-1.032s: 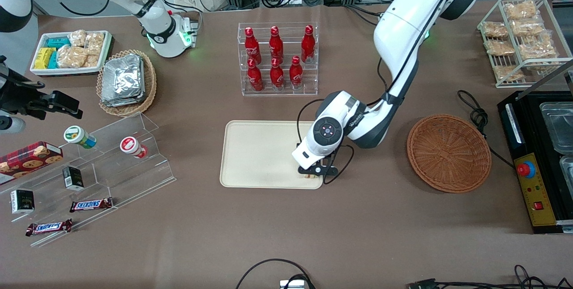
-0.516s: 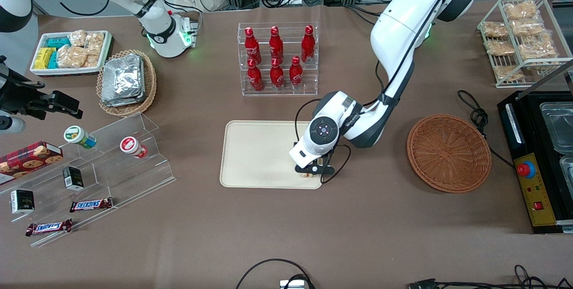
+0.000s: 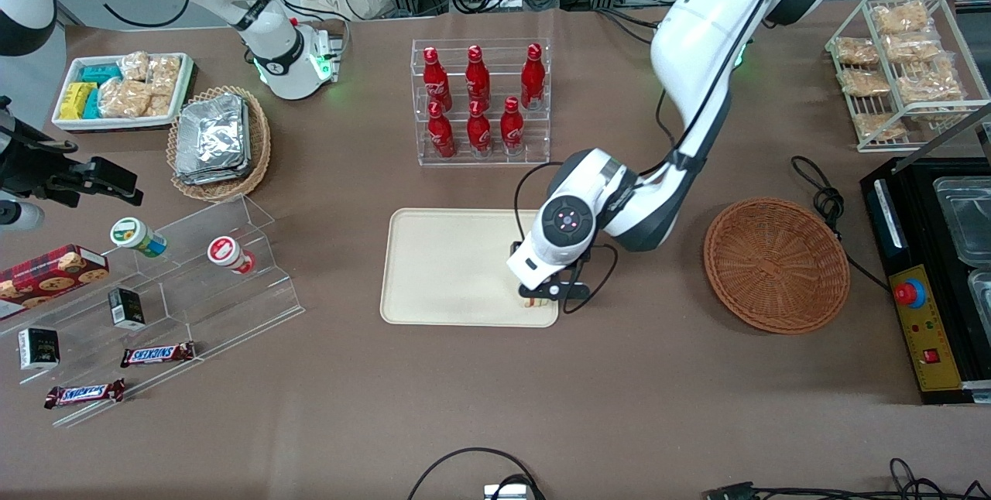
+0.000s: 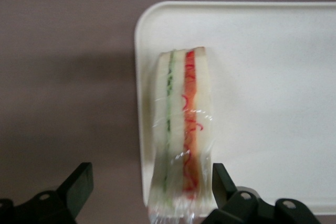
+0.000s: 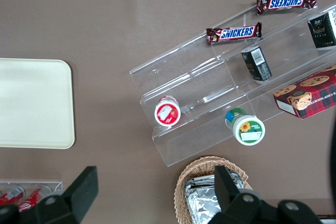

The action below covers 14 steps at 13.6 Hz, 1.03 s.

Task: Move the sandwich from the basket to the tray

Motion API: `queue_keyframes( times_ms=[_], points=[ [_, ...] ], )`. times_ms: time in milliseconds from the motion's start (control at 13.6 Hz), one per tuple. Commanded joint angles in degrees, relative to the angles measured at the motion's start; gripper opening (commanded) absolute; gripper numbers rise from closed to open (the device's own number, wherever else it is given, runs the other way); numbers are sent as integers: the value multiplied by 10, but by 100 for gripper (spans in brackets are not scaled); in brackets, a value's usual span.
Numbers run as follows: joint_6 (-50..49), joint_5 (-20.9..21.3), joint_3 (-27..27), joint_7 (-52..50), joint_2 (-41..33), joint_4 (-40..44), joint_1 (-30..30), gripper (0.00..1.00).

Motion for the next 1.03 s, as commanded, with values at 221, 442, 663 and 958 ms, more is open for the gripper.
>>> queue_keyframes(
  times_ms=[221,442,663,958],
  points=[
    [9,-9,1,71,-256,-262,77,100],
    [-59,-10,1,146,-303,-260,131,100],
    [-127,-11,1,200,-322,-207,185,100],
    [-241,-9,2,215,-307,-94,228,100]
  ],
)
